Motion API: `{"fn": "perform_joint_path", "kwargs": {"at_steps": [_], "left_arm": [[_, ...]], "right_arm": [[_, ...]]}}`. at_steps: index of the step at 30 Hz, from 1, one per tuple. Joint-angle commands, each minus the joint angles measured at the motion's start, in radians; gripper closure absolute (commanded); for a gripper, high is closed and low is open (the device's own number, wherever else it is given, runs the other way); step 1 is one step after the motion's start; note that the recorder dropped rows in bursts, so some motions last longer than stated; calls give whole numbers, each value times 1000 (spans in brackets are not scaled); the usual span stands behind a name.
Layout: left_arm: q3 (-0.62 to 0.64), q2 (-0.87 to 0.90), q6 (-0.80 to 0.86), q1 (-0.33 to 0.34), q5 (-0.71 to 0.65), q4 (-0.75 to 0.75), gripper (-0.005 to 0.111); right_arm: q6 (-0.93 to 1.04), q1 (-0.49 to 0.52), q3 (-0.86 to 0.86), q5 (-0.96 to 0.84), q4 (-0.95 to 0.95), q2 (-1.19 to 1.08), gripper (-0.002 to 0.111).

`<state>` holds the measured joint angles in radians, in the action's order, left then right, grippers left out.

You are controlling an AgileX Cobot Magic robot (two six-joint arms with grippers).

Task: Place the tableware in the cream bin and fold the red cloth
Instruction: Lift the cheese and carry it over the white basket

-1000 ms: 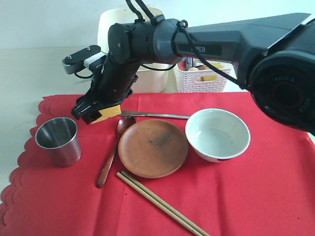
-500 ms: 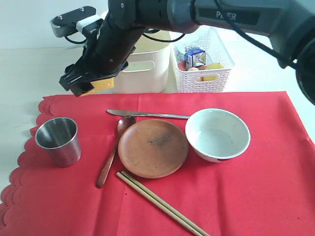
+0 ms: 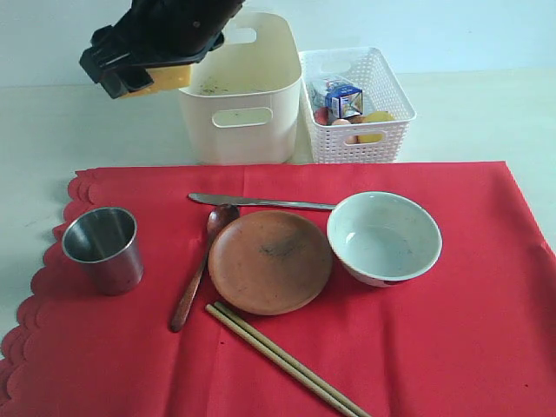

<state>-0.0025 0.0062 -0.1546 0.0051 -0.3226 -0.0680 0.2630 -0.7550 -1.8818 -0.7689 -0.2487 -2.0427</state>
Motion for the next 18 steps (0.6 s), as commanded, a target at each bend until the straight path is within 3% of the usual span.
{"fn": "perform_joint_path", "kwargs": {"at_steps": [1, 18], "left_arm": [[3, -6, -3, -6, 4, 1, 106], [3, -6, -3, -6, 4, 1, 106]], "right_arm": [[-2, 1, -2, -12, 39, 58, 108], [-5, 4, -2, -37, 208, 231, 108]]}}
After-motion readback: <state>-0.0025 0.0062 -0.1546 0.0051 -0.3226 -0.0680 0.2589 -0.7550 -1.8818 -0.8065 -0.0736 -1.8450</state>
